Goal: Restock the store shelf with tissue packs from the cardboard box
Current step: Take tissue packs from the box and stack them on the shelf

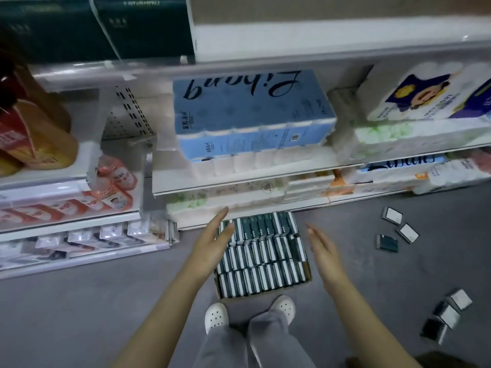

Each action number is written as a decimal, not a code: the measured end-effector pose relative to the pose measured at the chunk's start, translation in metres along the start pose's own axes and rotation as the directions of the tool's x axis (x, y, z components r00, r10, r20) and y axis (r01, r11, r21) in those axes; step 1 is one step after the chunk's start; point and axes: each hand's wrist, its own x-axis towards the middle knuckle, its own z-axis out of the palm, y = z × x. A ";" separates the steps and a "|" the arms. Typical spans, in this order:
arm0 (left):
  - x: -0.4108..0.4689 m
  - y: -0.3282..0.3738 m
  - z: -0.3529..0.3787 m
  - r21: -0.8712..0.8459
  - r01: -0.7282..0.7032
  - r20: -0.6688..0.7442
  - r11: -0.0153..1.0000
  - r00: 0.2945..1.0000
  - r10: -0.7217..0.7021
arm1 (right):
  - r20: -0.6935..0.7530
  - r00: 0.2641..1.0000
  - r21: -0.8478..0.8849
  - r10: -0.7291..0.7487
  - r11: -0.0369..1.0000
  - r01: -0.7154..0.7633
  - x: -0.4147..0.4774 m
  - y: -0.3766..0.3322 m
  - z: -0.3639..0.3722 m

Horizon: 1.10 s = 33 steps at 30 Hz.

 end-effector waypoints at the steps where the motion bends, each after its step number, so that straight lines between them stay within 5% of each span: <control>1: 0.002 -0.011 0.003 -0.005 0.027 0.003 1.000 1.000 -0.027 | 0.007 1.000 -0.021 0.028 0.999 -0.028 0.002 0.014 0.001; 12: 0.082 -0.146 0.119 -0.096 0.311 0.025 0.946 0.950 -0.310 | 0.034 0.979 -0.283 0.199 0.942 -0.182 0.116 0.192 -0.023; 19: 0.146 -0.253 0.199 -0.082 0.418 0.049 0.905 0.909 -0.415 | 0.108 0.946 -0.645 0.305 0.745 -0.166 0.226 0.314 -0.031; 27: 0.180 -0.340 0.233 -0.135 0.492 0.035 0.860 0.870 -0.492 | 0.097 0.917 -0.718 0.386 0.666 -0.204 0.286 0.407 -0.016; 33: 0.191 -0.364 0.243 -0.110 0.504 0.018 0.856 0.863 -0.506 | -0.027 0.962 -0.764 0.272 0.615 -0.195 0.302 0.433 -0.012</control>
